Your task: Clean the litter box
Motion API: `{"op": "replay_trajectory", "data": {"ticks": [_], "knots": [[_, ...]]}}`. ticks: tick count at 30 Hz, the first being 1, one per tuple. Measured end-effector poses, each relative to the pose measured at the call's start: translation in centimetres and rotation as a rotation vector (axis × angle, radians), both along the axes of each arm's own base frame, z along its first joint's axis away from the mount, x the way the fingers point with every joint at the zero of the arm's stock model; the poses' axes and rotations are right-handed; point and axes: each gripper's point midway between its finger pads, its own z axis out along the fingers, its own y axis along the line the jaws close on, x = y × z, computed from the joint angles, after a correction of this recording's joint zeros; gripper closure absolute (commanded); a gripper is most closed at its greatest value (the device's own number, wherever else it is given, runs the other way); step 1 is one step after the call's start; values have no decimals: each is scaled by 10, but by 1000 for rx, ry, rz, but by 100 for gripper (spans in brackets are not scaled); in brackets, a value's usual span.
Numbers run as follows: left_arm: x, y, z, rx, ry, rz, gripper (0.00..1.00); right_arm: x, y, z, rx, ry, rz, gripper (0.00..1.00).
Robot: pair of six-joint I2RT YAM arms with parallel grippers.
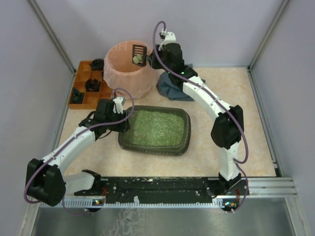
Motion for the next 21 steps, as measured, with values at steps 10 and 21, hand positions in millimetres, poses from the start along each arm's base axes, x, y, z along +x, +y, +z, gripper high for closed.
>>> {"op": "replay_trajectory", "data": {"ticks": [10, 21], "knots": [[0, 0, 1, -2, -4, 0, 52, -25, 35, 11, -410, -319, 16, 100], [0, 0, 1, -2, -4, -1, 52, -36, 47, 60, -641, -642, -43, 100]]}}
